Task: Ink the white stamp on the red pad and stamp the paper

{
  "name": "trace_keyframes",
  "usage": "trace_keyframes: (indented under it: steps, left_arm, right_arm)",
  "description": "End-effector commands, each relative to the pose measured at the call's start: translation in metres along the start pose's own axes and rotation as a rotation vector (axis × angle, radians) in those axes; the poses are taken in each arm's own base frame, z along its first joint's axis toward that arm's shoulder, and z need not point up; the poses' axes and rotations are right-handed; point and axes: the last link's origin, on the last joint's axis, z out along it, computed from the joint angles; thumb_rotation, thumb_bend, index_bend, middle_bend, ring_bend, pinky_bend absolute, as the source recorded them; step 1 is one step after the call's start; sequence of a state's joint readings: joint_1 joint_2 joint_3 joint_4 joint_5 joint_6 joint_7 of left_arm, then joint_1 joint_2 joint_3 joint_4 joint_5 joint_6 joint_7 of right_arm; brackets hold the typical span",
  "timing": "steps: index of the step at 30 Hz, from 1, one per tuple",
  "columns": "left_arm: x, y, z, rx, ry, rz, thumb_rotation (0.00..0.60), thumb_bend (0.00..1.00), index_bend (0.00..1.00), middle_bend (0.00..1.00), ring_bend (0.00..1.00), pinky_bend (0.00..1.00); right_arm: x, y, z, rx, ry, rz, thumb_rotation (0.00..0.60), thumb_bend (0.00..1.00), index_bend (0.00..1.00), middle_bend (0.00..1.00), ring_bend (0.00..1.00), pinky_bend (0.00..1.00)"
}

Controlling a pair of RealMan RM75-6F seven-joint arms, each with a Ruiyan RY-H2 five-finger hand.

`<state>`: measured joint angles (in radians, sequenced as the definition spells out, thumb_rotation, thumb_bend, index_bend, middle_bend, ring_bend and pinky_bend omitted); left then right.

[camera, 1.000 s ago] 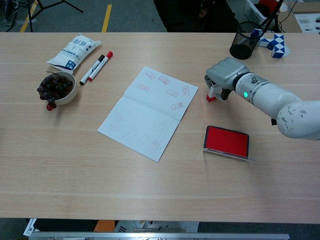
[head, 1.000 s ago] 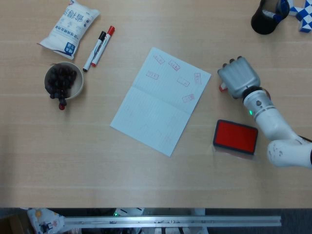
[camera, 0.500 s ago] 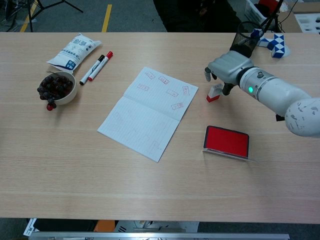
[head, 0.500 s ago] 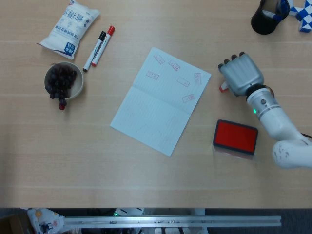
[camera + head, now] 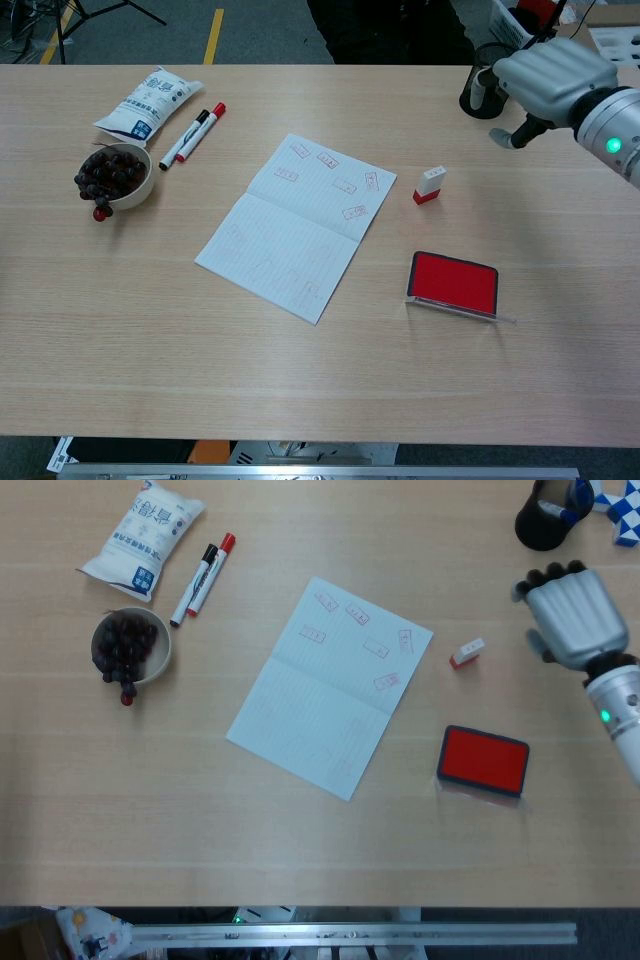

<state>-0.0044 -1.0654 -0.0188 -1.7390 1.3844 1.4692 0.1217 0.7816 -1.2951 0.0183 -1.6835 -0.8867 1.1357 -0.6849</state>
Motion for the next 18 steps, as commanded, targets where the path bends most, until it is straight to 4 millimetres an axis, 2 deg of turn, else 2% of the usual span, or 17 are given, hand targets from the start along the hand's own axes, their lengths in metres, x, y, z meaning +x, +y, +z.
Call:
trace_keyframes:
  steps: [1, 12, 18]
  left_arm:
    - [0.001, 0.002, 0.002, -0.009, 0.030, -0.014, 0.600, 0.17, 0.07, 0.07, 0.18, 0.10]
    - [0.001, 0.013, 0.002, -0.053, 0.094, -0.036, 0.600, 0.17, 0.07, 0.08, 0.18, 0.10]
    - [0.003, 0.015, -0.003, -0.067, 0.101, -0.036, 0.600, 0.17, 0.07, 0.09, 0.18, 0.10]
  right_arm:
    - [0.003, 0.030, -0.035, -0.066, 0.066, -0.013, 0.600, 0.33, 0.43, 0.41, 0.31, 0.32]
    - [-0.006, 0.075, -0.122, -0.187, 0.207, 0.023, 0.600, 0.33, 0.46, 0.43, 0.34, 0.34]
    - [-0.008, 0.089, -0.155, -0.232, 0.238, 0.046, 0.600, 0.33, 0.47, 0.44, 0.34, 0.34]
